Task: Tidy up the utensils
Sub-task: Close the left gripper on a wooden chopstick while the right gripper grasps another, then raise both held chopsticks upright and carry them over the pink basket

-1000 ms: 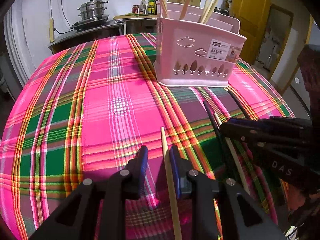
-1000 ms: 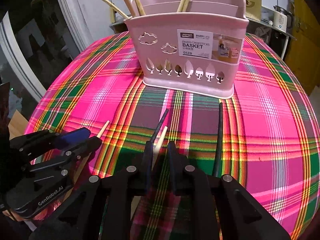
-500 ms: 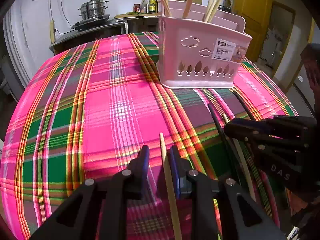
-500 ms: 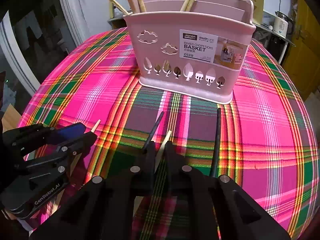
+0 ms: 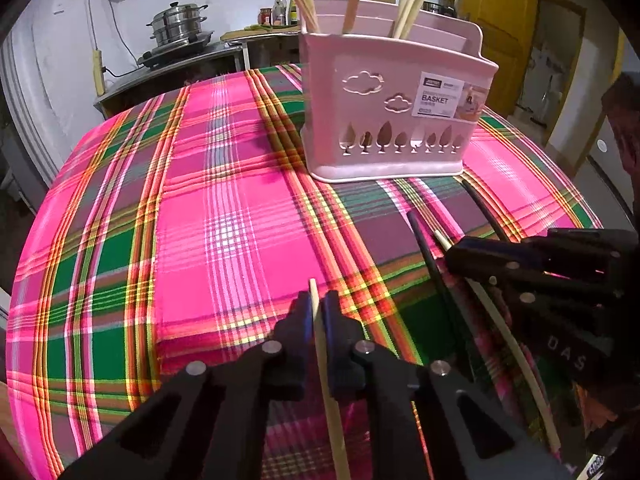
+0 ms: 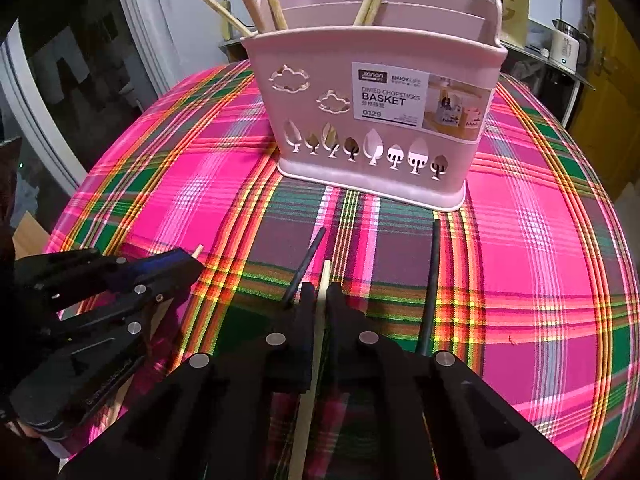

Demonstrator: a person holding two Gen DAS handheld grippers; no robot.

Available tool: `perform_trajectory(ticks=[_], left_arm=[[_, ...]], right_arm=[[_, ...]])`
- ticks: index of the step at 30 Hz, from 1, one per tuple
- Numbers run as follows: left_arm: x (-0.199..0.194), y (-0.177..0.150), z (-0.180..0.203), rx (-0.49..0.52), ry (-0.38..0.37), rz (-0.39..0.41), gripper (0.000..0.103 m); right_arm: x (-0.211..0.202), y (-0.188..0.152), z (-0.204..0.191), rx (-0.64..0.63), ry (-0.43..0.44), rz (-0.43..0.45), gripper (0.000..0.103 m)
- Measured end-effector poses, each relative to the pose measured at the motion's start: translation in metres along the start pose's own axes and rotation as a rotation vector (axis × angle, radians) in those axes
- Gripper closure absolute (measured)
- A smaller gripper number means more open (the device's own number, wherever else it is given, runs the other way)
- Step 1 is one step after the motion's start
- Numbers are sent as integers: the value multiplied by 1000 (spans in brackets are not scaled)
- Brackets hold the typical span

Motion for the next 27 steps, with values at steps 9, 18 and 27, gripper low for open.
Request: perform_trajectory(ticks=[9,18,27], left_arm=[[-32,9,-2,-21,-61,48,97],[-105,24,-5,-20,-105,190,98],[-154,33,-4,-10,-116,274,98]], right_arm=[[-31,3,3,4,39,66,97],[-90,13,2,0,68,189,97],[-142,19,-8,-24,77,297,97]])
Point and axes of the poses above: each gripper's, at about its wrist camera, not at the fingertips, and x roughly the way its jaws point, z to its right, y to its top, the point moved 7 cm from there along x, roughly the way its jaws point, and after that the axes turned 11 degrees about -z, right-handed, at the moved point
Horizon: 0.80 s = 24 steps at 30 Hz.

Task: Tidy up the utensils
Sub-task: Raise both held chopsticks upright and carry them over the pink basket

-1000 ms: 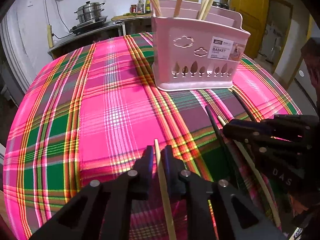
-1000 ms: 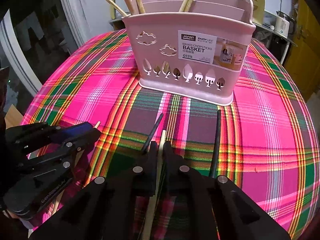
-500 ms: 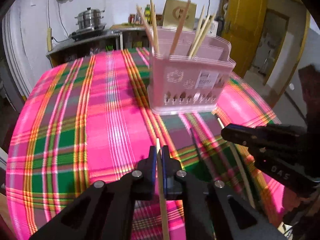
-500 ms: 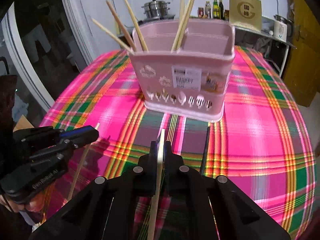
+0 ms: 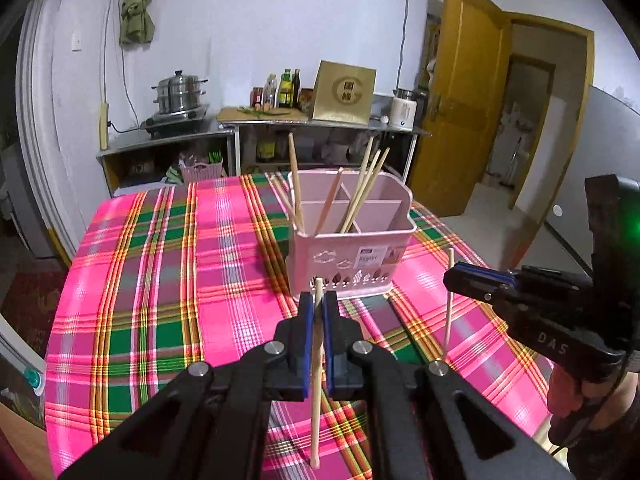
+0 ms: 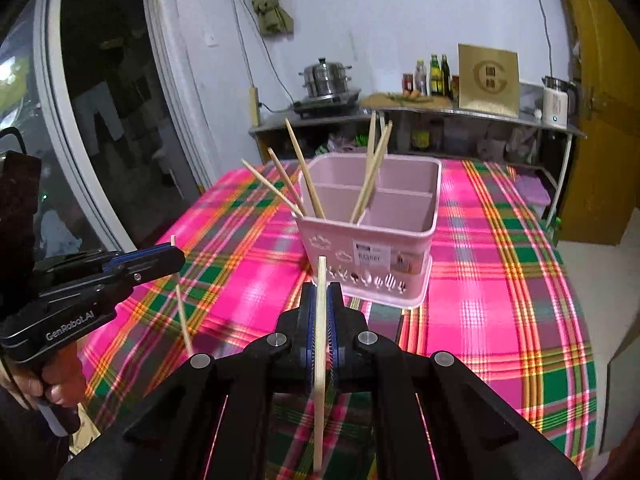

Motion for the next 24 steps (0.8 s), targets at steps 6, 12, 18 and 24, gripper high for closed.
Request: perform_trajectory(ticks=[6,12,18,24], left_arm=[[-13,5,5,12,-3,21,98],[-20,9,11,21,-4,34,98],[-26,15,14,30,-12,41,98],[-28,25,16,42,-16,43,98]], right_arm=[[-17,3,-6,-18,2,36,97],[-26,4,-4,-21,1,55,97],[-32,7,-2,-27,-4,68,97],[-41,14,-1,-46,-13,84,98]])
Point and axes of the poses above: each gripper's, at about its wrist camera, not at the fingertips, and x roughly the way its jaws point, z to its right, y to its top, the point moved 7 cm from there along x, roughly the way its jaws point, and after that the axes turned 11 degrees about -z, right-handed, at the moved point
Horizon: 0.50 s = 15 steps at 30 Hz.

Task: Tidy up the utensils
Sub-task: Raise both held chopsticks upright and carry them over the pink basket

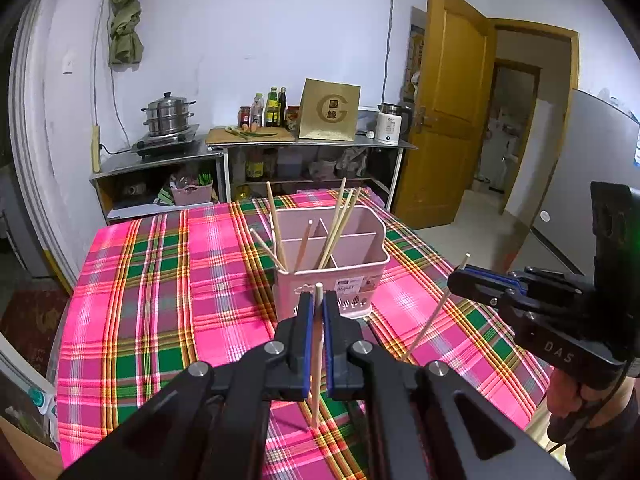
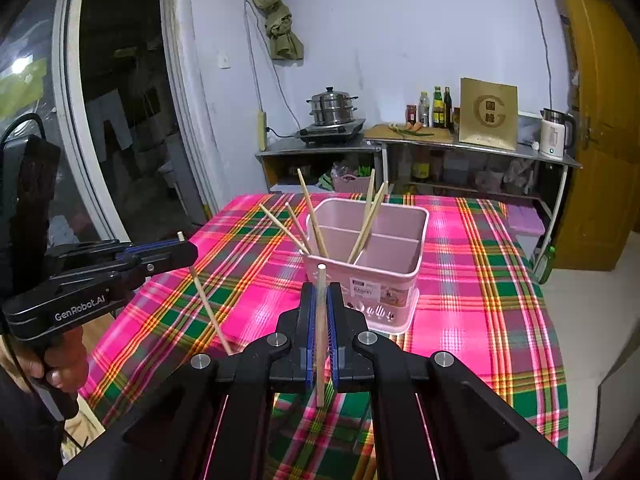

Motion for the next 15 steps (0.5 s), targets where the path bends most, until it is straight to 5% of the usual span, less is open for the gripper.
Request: perform_trajectory(ticks=[15], left_arm=[[-6,58,0,9,-27,16,98]], right_arm=[[-15,46,8,-28,-17,63,98]])
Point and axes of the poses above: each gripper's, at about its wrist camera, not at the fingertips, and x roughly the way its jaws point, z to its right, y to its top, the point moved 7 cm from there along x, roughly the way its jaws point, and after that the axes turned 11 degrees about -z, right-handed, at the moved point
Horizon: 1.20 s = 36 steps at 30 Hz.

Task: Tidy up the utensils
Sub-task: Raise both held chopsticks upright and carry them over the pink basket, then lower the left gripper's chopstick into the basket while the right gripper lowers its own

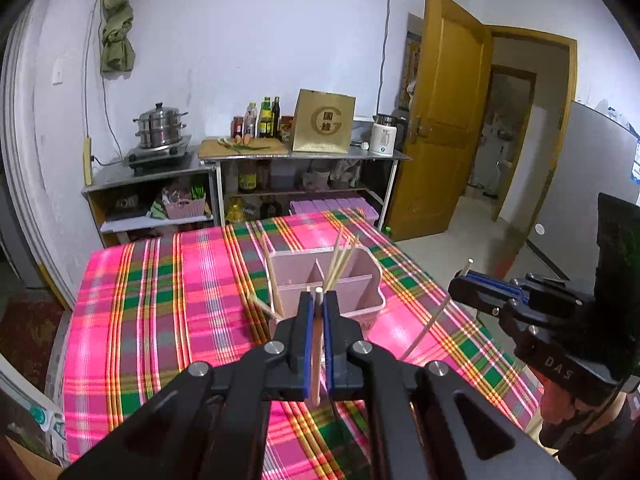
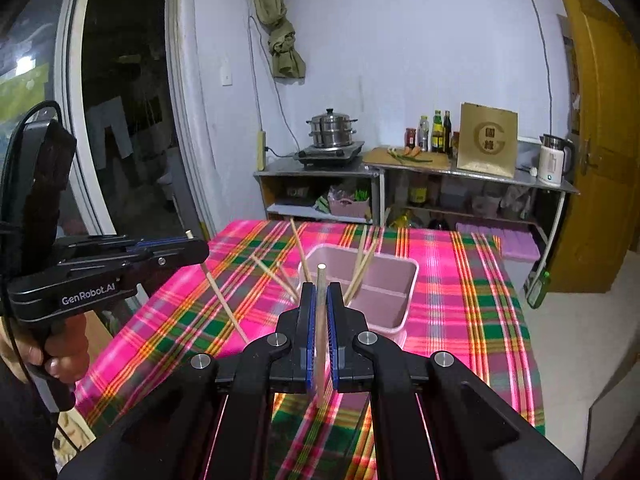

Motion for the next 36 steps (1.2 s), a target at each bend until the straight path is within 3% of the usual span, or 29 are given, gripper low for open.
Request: perform_trajectory(ticks=[21,36], left_arm=[[19,77,3,27,-9,53,98],[54,85,-13,22,-3,27,98]], right_arm=[[13,68,13,5,19,80,98],[48,80,24,36,36,63,98]])
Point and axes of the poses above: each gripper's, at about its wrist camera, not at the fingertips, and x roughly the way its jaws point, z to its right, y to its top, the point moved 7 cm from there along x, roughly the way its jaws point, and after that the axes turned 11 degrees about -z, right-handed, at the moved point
